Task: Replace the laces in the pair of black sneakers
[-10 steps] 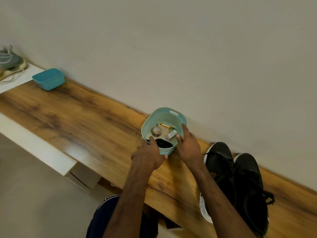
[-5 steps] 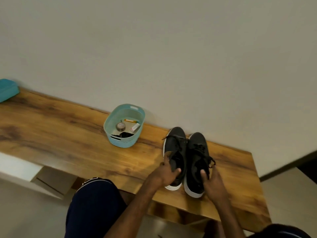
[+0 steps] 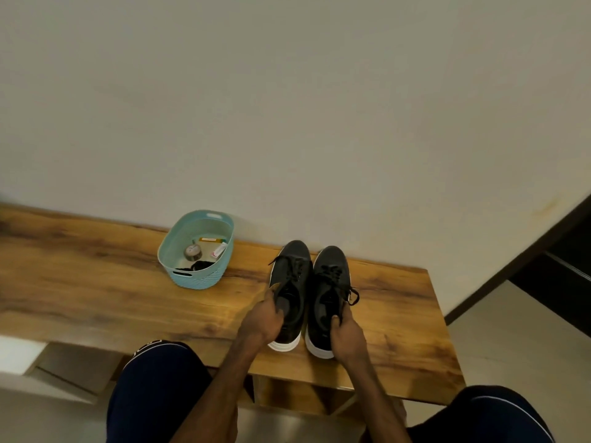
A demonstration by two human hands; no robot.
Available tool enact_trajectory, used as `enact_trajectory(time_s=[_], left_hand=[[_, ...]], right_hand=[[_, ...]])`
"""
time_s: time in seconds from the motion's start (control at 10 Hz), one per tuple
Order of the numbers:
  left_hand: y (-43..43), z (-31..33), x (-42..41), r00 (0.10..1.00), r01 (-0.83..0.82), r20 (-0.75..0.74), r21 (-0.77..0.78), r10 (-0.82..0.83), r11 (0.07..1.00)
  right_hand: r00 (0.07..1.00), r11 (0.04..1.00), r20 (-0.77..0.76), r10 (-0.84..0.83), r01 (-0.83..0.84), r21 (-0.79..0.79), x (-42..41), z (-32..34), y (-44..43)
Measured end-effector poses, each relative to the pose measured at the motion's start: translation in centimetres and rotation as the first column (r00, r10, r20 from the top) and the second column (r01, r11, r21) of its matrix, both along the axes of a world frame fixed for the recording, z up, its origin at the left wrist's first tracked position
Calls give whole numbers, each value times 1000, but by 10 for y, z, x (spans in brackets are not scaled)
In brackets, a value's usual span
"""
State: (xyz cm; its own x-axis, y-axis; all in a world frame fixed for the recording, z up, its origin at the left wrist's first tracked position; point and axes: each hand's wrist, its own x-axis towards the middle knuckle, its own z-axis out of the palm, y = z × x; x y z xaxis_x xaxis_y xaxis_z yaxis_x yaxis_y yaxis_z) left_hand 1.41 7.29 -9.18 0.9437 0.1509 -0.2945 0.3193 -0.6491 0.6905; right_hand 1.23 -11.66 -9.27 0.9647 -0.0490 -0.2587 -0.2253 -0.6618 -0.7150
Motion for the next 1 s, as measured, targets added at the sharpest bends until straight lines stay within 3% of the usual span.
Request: enact_trajectory(time_s=[0.1,0.3,0.6,0.8,1.0], left_hand=[[-4,-2,0,999,2,31,116,-6,993],[-9,-3,1,999,20,32,203,-27,979],[-13,-3,-2,999,17,36,186,-24,982],[-17,4,-8,999,-33,39,60,31,998],[-22,4,-37,978,-75,205,221,29,972]], right_hand=[[1000,997,-1,7,-7,-73,6,-2,1],[999,993,-19,32,-34,-114,9,-2,-1],[997,990,-41,63,-68,-122,13,-4,-2],[997,992,-37,72,-76,-103,9,-3,-3],[998,990,28,64,-60,-129,-13,-9,-9]])
